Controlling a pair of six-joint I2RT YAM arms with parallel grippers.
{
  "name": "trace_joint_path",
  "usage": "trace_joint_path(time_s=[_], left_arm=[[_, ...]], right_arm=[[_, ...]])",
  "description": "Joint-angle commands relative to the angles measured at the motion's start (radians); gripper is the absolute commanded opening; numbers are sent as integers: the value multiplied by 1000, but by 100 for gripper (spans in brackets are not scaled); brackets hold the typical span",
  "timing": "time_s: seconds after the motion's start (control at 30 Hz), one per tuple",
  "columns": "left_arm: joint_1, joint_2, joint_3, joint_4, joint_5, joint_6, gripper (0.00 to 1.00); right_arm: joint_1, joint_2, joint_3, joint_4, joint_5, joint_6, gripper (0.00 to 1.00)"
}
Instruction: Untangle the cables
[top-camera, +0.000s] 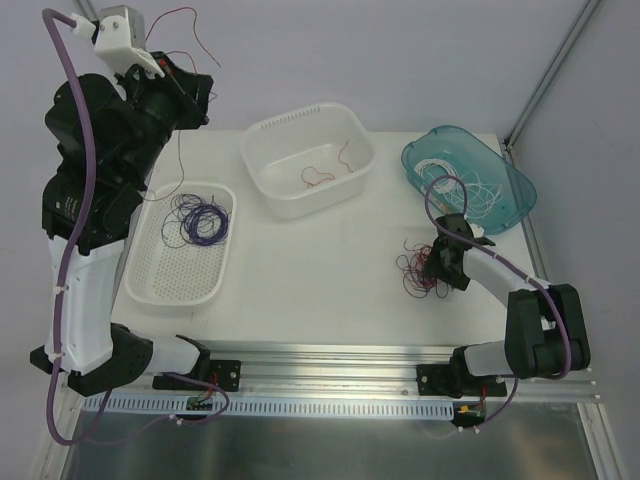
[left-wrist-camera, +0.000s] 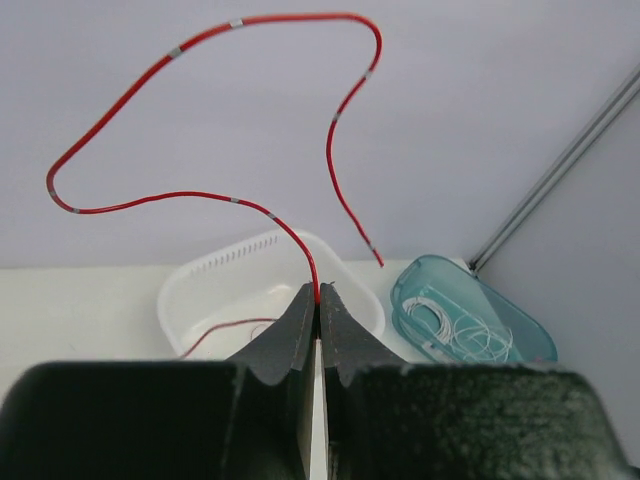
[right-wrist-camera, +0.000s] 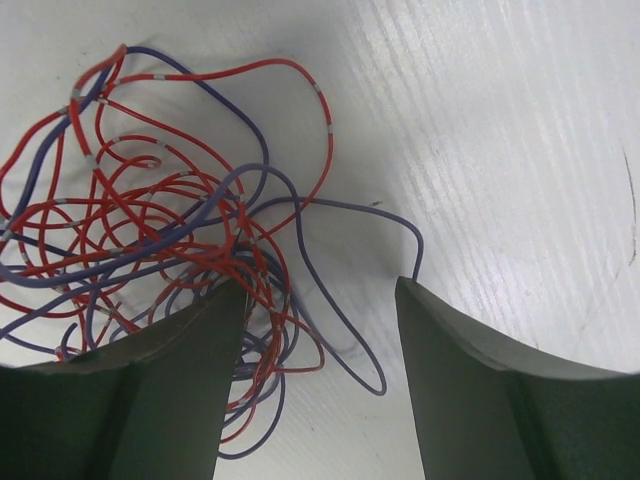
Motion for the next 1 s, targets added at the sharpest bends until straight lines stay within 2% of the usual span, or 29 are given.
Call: trace_joint_path(time_s=[0.0, 0.1, 0.3, 0.63, 0.87, 0.97], left_arm=[[12, 49, 93, -6, 46, 60, 0], [11, 93, 141, -3, 113, 62, 0], [11, 161, 199, 36, 97, 83, 0], [12, 294, 220, 204, 211, 54, 0], [12, 354, 220, 275, 195, 88, 0], [14, 375, 199, 318, 126, 97, 0]], right_arm=[[-11, -37, 6, -34, -23, -20, 65], [-10, -43, 20, -34, -46, -26, 67], [-8, -57, 68, -51, -100, -58, 74], [-7, -86, 94, -45, -195, -87, 76], [1, -97, 98, -42, -236, -110, 76], [6, -103, 95, -35, -250, -114, 76]])
